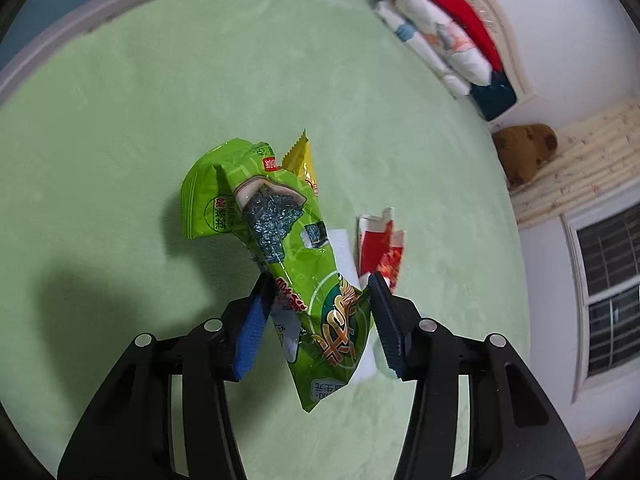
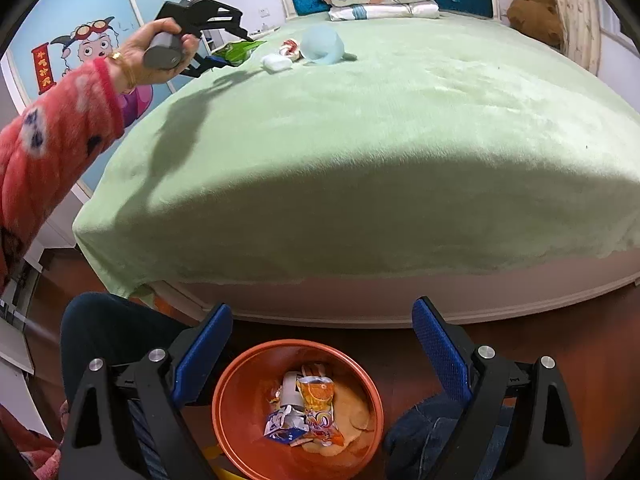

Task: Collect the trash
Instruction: 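Grasp the green snack bag with the left gripper and lift it, then grasp the pale blue plastic cup with the right gripper while the left gripper holds the bag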

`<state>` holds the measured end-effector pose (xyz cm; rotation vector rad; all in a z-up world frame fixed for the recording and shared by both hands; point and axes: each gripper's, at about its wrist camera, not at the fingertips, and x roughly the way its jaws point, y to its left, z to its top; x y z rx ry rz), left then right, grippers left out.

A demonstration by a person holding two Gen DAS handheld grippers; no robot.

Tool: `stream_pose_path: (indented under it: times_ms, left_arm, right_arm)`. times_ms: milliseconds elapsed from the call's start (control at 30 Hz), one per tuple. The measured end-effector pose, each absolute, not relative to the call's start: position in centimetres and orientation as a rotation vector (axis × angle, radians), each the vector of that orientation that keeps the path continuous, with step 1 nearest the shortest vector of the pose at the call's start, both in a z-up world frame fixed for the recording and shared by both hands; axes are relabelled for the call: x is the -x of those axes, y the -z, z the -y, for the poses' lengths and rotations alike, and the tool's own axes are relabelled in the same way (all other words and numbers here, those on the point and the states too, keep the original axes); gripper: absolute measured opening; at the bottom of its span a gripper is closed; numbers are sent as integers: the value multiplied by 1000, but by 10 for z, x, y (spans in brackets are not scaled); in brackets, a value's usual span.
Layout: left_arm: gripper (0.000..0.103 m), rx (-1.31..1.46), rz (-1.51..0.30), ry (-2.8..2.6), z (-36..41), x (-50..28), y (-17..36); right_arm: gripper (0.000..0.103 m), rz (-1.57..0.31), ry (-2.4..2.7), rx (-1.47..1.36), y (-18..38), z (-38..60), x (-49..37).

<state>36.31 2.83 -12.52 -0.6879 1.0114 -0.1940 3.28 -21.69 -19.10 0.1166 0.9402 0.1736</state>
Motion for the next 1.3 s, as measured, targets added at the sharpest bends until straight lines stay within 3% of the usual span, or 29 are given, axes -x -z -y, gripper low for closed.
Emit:
stream_pose_path:
  times_ms: [367,567,967,1067,1100,1133,1200,1300]
  left_arm:
    - [49,457,-907,289,-52,-266,96]
    - [49,360,-897,319,-59,-203,115]
    - [49,264,-857,356,-53,-137,125]
    - [49,270,-865,366,-55,-134,128]
    - [49,269,-866,364,-55,-136,128]
    - [49,269,-869,362,-55,-137,129]
    - [49,270,-869,363,-56,-138,130]
    - [49,269,-871,366,-55,-137,131]
  right_arm:
    - [90,-802,-200,-91,138,221,-75]
    - [90,-719,-193,-46,107,214,-171]
    - [89,-853,-33,76,130,179,-369]
    - [70,-898,12,107,141,177,-395]
    - [57,-921,18,111,146,177,-402]
    - [37,-935,20,109,148,178,-405]
    - [6,-966,13,86,151,181,-407]
    - [5,-952,10,78,146,182,-396]
